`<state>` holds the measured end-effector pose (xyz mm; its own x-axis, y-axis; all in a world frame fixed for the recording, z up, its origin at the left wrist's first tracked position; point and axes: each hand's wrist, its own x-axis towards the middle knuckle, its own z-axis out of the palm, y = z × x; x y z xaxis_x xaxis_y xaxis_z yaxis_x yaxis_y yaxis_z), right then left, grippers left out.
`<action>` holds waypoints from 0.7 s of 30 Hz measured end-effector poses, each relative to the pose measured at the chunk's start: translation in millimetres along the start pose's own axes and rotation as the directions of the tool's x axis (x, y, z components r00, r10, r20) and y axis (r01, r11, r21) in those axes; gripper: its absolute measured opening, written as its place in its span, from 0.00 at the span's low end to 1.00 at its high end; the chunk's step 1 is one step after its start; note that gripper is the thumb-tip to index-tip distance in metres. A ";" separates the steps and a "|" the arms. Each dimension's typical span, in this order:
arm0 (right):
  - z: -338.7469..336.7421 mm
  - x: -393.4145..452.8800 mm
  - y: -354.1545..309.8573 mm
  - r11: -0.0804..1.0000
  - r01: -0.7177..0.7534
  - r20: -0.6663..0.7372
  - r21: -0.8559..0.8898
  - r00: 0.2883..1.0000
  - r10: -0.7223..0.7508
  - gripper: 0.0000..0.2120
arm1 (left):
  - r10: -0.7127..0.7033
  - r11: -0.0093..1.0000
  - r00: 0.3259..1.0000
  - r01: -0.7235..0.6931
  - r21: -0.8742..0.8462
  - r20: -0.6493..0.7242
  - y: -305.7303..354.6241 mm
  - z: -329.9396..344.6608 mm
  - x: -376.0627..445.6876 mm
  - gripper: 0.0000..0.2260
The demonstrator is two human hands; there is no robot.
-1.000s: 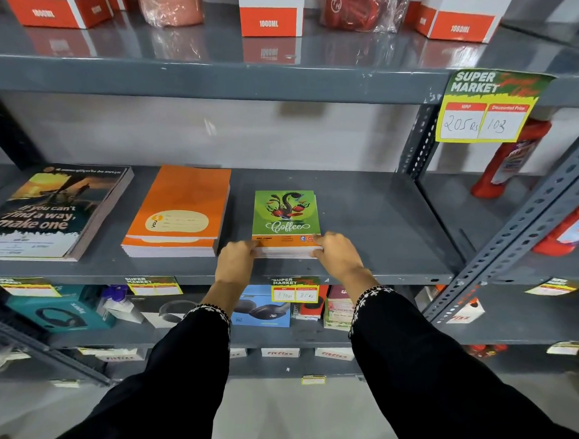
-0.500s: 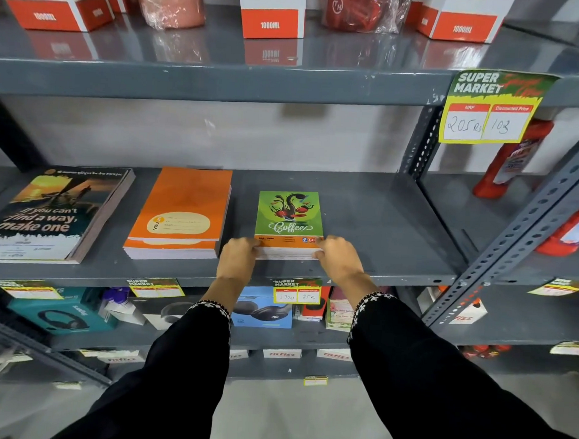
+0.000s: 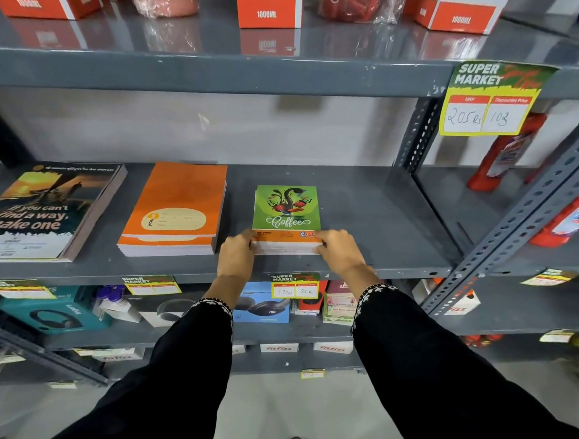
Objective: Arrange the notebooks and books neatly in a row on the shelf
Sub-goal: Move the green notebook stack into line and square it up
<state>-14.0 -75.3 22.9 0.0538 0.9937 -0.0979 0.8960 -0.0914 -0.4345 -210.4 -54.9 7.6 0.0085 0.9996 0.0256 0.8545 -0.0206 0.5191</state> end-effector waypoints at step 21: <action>6.5 -1.5 -4.7 0.998 -0.039 -0.045 0.042 0.998 0.041 0.22 | 0.002 0.999 0.999 -0.004 0.052 0.053 2.6 1.9 -3.1 0.14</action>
<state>-21.2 -76.8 19.3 0.1104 0.9910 -0.0757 0.8739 -0.1331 -0.4675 -207.2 -58.0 7.2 0.0372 0.9991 -0.0187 0.8805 -0.0239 0.4735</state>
